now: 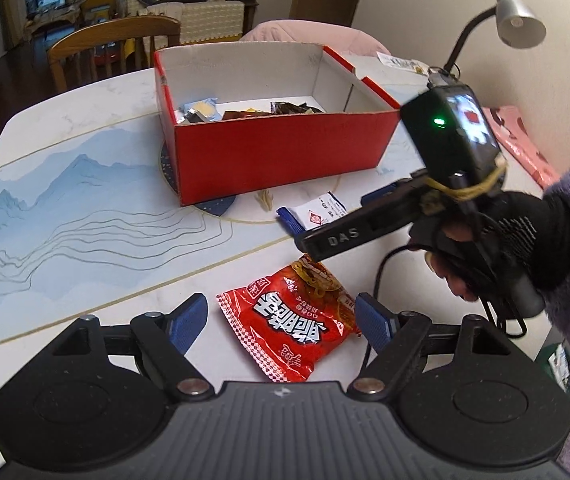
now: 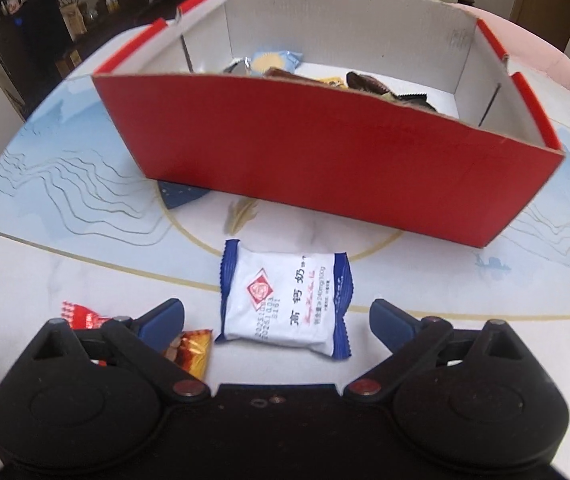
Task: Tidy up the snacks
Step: 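Lower the right tool onto the white milk biscuit packet and close it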
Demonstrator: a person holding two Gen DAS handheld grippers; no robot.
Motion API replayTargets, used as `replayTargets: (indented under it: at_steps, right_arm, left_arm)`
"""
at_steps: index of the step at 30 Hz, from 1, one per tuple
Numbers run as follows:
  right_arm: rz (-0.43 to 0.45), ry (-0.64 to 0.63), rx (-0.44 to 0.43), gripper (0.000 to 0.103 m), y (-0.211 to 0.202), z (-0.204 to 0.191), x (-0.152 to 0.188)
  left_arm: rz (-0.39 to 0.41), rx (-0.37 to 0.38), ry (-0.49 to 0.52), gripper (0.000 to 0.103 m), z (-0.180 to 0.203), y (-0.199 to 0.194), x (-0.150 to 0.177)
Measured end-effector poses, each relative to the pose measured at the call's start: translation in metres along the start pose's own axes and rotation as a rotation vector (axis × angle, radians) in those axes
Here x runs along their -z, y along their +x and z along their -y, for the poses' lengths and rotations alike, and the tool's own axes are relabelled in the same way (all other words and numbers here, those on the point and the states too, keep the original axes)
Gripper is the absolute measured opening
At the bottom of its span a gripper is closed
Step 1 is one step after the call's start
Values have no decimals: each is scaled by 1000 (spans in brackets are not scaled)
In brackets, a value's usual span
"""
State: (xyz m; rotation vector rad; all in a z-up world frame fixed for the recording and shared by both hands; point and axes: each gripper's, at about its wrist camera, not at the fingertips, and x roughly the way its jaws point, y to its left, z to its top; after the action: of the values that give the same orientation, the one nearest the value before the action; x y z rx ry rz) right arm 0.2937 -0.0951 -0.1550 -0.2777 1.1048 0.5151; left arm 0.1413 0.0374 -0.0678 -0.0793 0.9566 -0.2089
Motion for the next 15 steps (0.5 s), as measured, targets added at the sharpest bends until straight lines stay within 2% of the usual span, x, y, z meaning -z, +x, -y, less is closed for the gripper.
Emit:
replayTargets:
  at_steps: [3,7,12,15]
  right_arm:
    - [-12,-27,18,97,6,-5,-1]
    - [-23,-77,51,89,11,-12,1]
    - [-23,-65,52,84,12,-11,0]
    - [-20,-28,48,77,12,-5,-2]
  left_arm:
    - [-34,41,63,81,3,8,-2]
    - [-91,102,162,81,10,18,-4]
    - [-103,106,208,81,12,26,-9]
    - [-111,97,228,81,11,31,-11]
